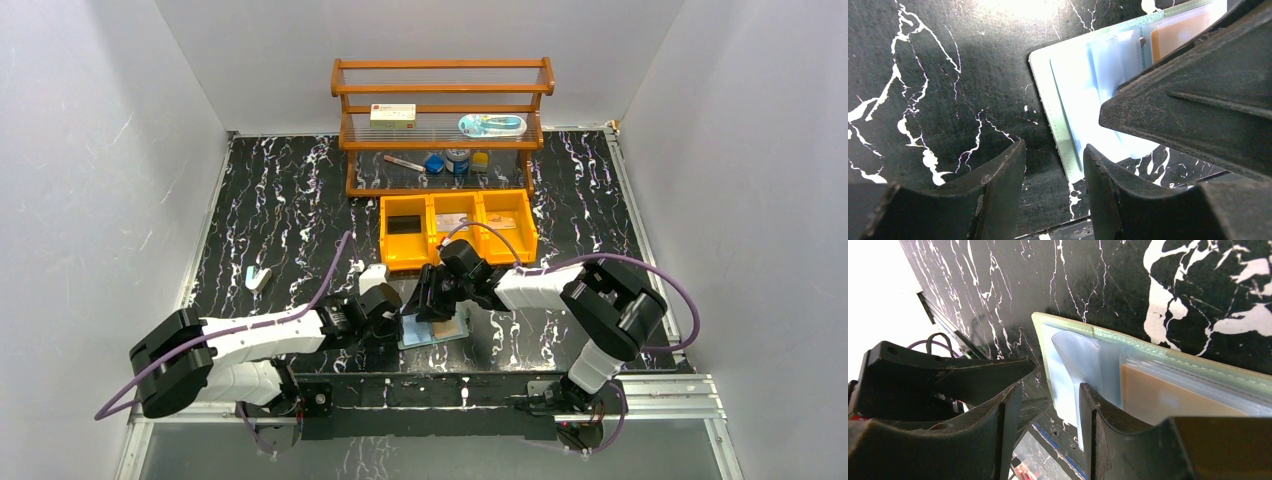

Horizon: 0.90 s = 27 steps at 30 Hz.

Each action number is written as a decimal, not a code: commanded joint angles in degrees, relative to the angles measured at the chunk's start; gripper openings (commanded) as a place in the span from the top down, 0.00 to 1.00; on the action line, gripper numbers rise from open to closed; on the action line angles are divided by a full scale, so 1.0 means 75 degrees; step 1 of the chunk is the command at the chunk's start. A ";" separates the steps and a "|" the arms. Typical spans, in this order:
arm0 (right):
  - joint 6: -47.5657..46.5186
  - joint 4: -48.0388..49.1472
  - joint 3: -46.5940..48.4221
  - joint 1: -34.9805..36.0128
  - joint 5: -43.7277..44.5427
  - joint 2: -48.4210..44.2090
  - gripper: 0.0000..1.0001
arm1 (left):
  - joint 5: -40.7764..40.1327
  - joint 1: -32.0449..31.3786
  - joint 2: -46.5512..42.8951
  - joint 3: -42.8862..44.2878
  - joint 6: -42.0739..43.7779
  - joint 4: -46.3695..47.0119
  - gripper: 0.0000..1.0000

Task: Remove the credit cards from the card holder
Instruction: Remove the credit card from the card holder.

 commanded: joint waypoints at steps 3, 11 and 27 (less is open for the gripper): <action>0.0320 0.0549 -0.0110 0.0025 0.0049 -0.0321 0.46 | -0.0026 0.0004 0.0230 -0.0067 -0.0117 0.0204 0.56; -0.0019 -0.0475 0.0077 0.0006 0.0818 -0.1115 0.45 | -0.0156 0.0007 0.0498 -0.0069 -0.0270 0.0014 0.62; -0.0509 -0.0626 -0.0291 -0.0033 0.1023 -0.1296 0.91 | -0.0327 0.0007 0.0069 -0.0045 -0.0210 -0.0184 0.63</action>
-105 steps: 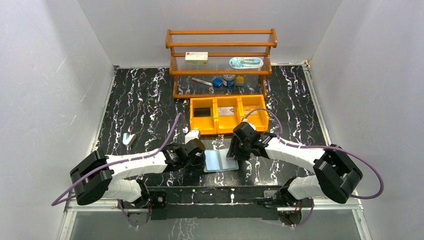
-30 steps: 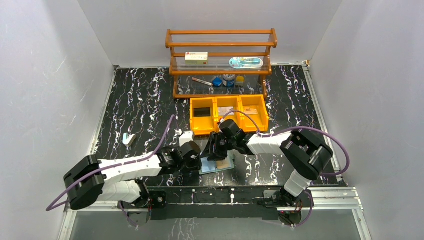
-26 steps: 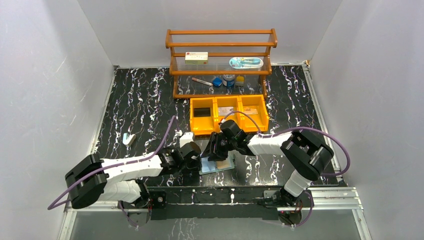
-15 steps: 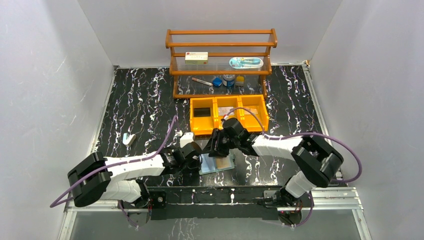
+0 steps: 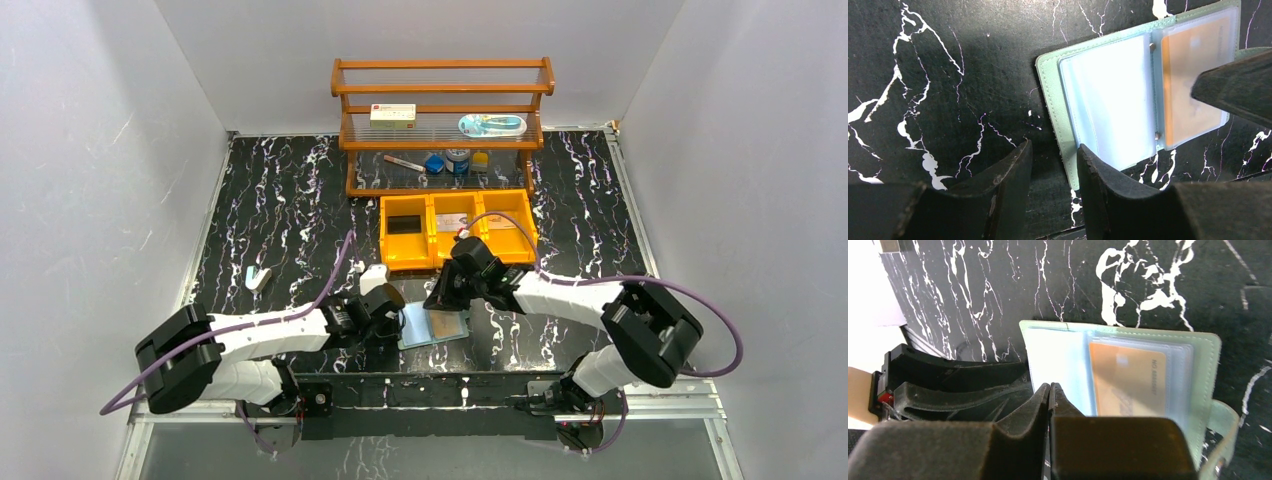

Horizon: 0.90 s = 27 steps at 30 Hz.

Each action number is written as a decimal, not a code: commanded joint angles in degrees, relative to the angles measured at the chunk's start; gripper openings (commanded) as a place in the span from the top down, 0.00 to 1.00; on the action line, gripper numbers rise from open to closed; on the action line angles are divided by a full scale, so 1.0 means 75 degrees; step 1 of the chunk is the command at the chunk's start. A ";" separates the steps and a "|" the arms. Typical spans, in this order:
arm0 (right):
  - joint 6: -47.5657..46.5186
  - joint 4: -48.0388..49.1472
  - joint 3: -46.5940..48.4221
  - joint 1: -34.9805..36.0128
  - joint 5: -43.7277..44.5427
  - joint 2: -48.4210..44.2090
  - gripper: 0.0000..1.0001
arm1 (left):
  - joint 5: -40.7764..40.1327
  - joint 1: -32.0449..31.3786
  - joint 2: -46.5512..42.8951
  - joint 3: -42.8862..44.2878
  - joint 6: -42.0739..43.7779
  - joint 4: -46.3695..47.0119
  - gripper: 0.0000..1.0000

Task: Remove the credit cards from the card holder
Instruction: Remove the credit card from the card holder.

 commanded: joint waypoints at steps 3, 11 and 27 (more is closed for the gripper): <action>-0.0541 0.0954 0.0191 0.0186 -0.1036 0.0798 0.91 | -0.0268 0.0006 -0.0415 0.0179 0.0146 -0.0540 0.62; -0.0616 -0.0112 0.0909 0.0458 -0.0269 0.1999 0.87 | -0.0683 0.0005 -0.1119 0.1241 0.0682 -0.1412 0.55; -0.0594 -0.1501 0.0022 -0.0286 0.1685 -0.1099 0.66 | 0.0774 0.0094 0.0024 0.1112 0.0889 0.1175 0.52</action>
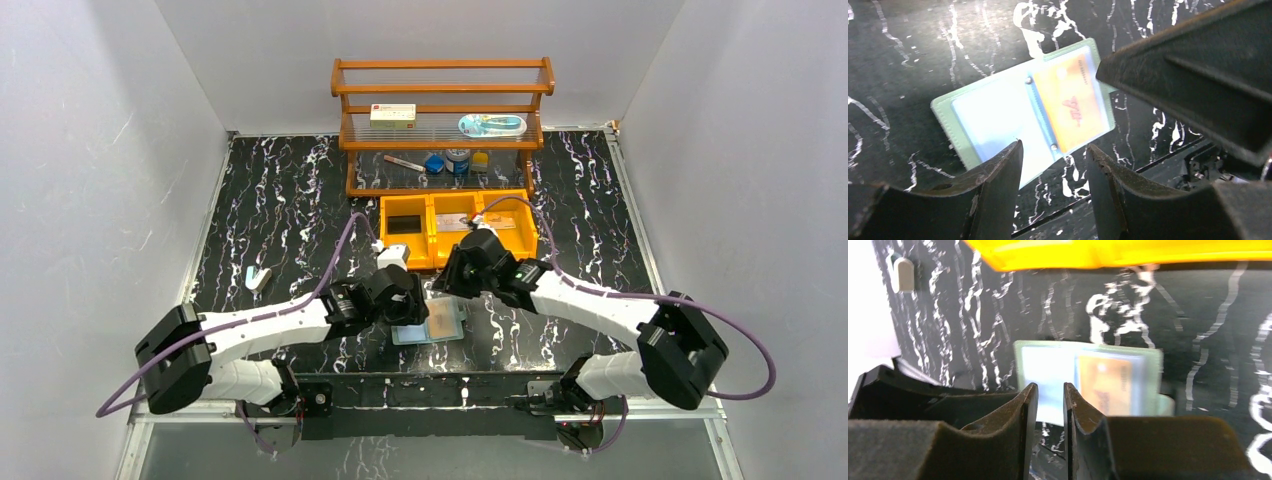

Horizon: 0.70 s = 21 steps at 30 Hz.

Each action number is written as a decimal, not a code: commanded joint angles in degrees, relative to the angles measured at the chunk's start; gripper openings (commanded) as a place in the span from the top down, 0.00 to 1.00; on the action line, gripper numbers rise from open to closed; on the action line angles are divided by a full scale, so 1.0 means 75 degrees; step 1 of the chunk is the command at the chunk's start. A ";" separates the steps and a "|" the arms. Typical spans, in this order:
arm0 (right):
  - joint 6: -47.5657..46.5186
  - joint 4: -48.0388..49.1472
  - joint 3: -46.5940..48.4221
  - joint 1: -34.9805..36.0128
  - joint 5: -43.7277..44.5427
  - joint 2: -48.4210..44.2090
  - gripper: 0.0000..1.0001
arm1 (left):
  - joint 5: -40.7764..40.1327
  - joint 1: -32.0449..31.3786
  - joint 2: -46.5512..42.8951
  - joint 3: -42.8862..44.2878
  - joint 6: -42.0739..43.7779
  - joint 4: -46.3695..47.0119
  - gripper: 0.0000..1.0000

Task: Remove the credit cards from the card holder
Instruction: Remove the credit card from the card holder.

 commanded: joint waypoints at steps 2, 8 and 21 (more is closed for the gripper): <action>-0.0186 -0.0312 -0.0788 -0.0523 0.0098 -0.0465 0.64 | 0.0637 0.0181 0.0482 0.0026 0.0040 0.1019 0.52; -0.0663 -0.0039 -0.0891 -0.0663 -0.0831 -0.0230 0.60 | 0.1410 0.0584 0.0994 -0.0262 -0.0288 0.1424 0.52; -0.1241 -0.0695 -0.0519 -0.0663 -0.0887 0.0754 0.64 | 0.2687 0.1149 0.1550 -0.0908 -0.0372 0.2494 0.53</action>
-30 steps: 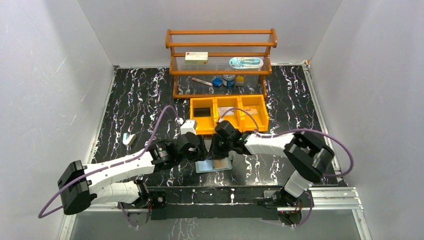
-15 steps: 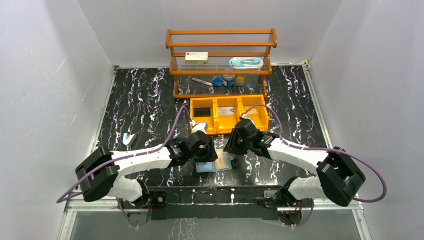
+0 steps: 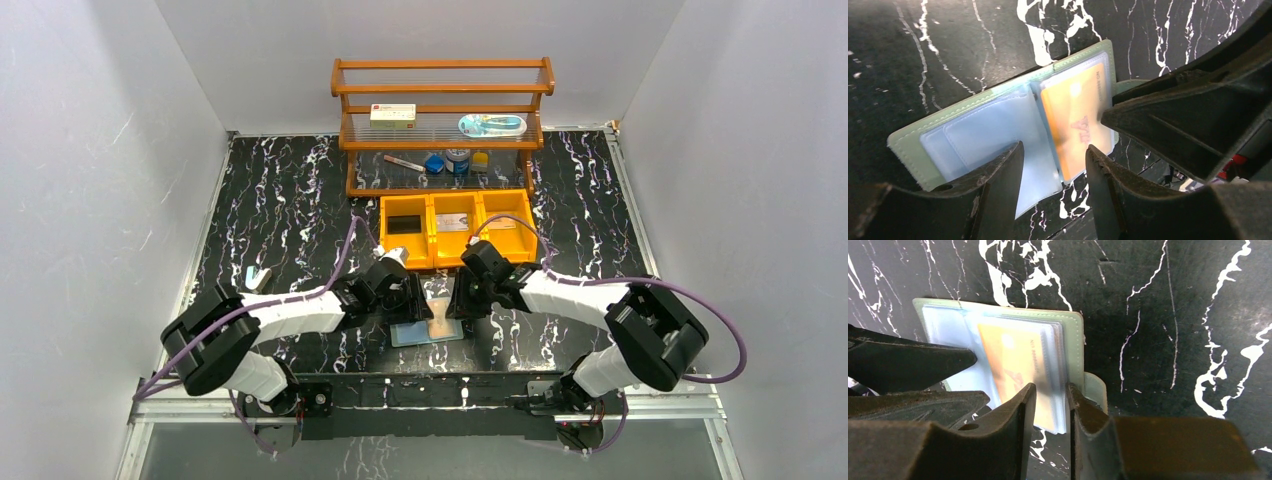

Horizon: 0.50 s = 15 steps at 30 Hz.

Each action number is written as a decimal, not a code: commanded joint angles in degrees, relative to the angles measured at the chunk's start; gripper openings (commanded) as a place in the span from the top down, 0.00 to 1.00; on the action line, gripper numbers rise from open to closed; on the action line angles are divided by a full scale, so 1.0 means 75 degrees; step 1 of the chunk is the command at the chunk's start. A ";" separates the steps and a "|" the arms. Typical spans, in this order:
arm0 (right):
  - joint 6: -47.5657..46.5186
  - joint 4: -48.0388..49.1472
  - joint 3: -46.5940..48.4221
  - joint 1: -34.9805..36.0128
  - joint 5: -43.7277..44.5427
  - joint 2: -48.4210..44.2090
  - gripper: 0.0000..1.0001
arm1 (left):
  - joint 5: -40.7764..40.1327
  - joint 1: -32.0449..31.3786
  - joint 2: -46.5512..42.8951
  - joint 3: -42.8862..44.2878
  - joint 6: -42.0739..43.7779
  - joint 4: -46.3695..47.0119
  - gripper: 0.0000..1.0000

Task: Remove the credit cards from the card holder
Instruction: Remove the credit card from the card holder.

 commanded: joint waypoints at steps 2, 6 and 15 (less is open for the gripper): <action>-0.0314 -0.0313 0.0239 -0.0024 0.0126 0.0146 0.67 | 0.0591 0.0029 0.0285 -0.0113 0.0031 0.0370 0.54; -0.0146 -0.0245 -0.0005 -0.0024 0.0101 0.0086 0.68 | 0.0616 0.0068 0.0346 0.0015 -0.0032 0.0161 0.61; 0.0141 -0.0203 -0.0127 -0.0027 0.0228 -0.0160 0.68 | -0.0969 0.0099 -0.0927 0.1099 0.0725 -0.2092 0.49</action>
